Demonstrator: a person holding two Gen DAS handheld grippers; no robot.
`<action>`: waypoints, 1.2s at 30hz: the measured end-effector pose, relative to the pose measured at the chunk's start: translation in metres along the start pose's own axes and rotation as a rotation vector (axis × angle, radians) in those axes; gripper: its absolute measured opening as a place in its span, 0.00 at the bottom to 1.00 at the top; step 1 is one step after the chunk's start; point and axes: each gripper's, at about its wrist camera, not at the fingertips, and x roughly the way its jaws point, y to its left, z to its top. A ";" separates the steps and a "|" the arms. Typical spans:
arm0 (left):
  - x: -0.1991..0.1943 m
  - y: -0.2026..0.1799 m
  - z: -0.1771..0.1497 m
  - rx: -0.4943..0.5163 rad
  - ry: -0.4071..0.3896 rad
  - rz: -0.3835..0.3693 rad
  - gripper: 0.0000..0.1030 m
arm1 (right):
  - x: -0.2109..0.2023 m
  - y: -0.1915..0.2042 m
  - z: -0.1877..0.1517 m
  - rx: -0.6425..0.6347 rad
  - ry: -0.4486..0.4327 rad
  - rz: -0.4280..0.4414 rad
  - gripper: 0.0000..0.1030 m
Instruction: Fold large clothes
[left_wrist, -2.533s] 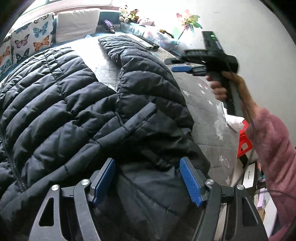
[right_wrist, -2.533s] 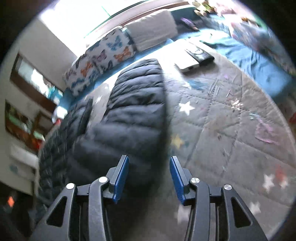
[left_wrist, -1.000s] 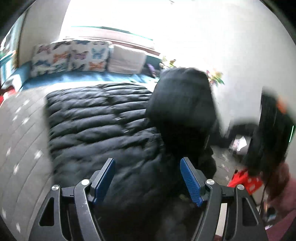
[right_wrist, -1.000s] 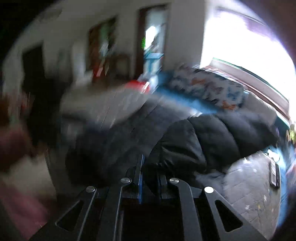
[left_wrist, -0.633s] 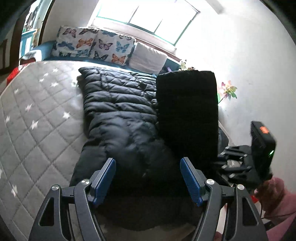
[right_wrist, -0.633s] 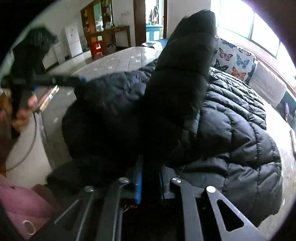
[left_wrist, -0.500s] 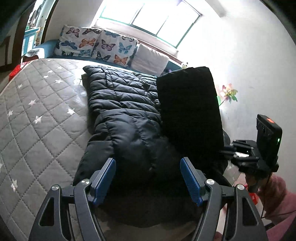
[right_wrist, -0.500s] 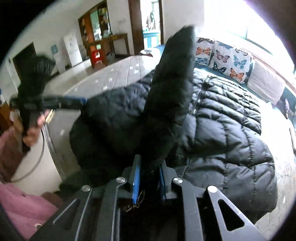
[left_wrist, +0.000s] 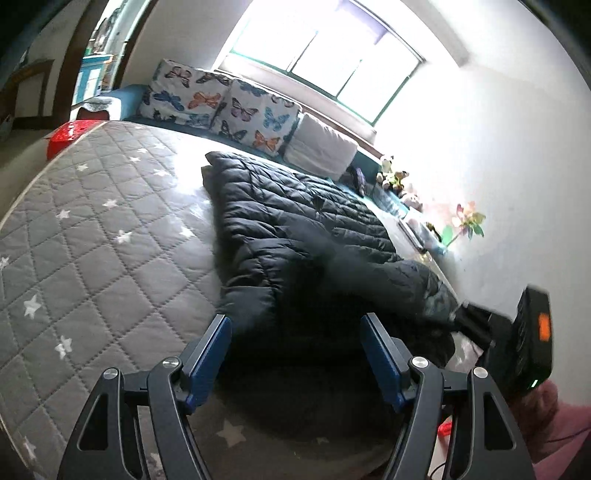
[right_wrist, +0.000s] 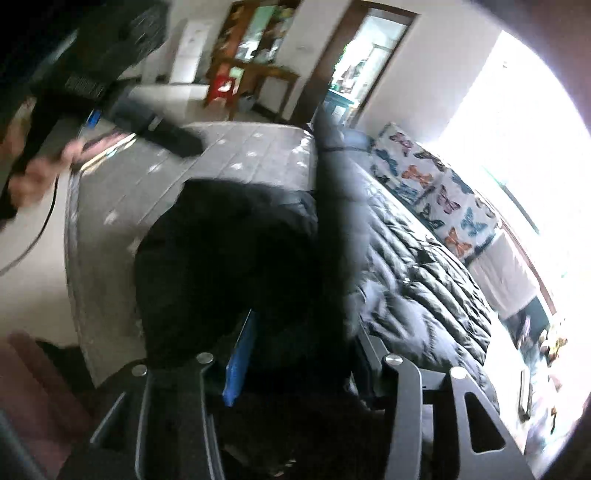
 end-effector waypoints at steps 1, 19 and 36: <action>-0.003 0.002 -0.001 -0.016 -0.006 -0.010 0.73 | 0.001 0.003 0.000 -0.002 0.002 0.020 0.52; 0.064 -0.050 0.019 0.132 0.066 0.074 0.33 | -0.053 -0.125 -0.052 0.520 -0.054 -0.039 0.52; 0.083 -0.052 0.008 0.226 0.007 0.248 0.11 | -0.001 -0.196 -0.173 0.937 0.073 -0.084 0.54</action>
